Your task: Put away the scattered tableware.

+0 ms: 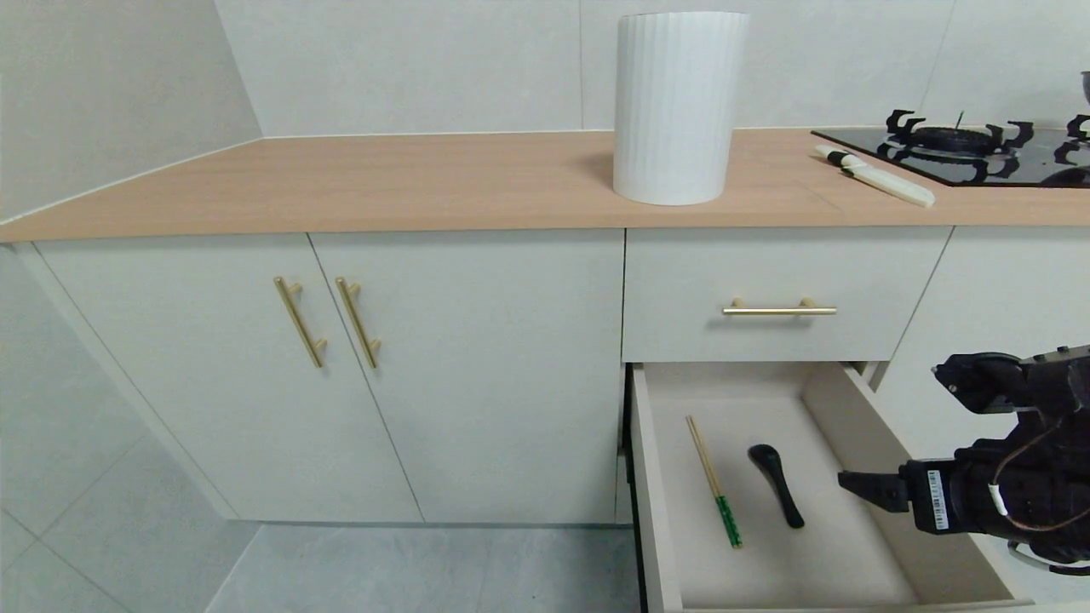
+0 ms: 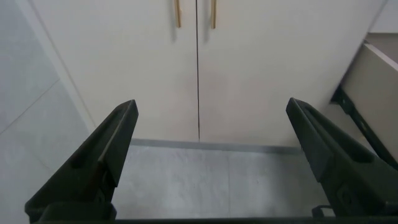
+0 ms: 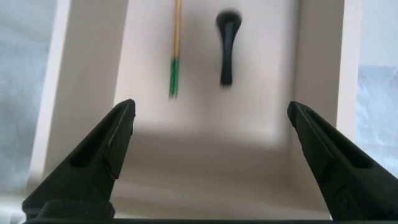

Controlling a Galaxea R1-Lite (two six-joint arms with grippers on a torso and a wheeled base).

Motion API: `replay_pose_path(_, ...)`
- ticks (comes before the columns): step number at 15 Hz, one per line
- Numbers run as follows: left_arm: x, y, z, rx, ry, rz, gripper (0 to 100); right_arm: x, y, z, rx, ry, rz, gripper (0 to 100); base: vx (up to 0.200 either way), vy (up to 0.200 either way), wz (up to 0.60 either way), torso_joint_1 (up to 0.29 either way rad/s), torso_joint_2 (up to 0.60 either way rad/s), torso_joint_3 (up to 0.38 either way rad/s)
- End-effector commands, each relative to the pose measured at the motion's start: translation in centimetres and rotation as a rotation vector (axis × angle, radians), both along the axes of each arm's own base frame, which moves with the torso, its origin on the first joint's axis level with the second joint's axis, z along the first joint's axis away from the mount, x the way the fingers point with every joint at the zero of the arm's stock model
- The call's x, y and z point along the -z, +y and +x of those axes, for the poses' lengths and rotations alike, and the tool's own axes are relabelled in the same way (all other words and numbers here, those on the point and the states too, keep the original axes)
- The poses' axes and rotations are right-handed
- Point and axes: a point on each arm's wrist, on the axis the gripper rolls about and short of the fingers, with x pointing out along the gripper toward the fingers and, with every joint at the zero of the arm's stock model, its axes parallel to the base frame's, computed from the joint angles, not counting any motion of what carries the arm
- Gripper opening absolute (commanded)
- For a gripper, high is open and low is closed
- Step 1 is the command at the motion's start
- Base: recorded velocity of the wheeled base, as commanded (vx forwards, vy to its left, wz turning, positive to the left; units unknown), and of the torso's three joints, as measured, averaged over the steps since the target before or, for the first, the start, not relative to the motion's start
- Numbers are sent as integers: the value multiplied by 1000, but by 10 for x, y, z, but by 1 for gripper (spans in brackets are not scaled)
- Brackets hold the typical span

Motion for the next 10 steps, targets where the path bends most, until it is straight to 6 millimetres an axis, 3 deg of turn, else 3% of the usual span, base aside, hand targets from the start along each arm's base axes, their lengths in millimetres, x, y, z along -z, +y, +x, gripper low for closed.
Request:
replay_pose_path(1,0,0,0,-1,2,0,100,0,1,-1,-8,2,0,100,-200,0,0,2,2,2)
replay_pose_path(3,0,0,0,-1,2,0,100,1,2,-1,-13,8,-2,100,-200,0,0,0,0,0)
replay_pose_path(10,0,0,0,-1,1,0,100,7,15,-18,-110,89,-40,100,0,0,0,0,0,0)
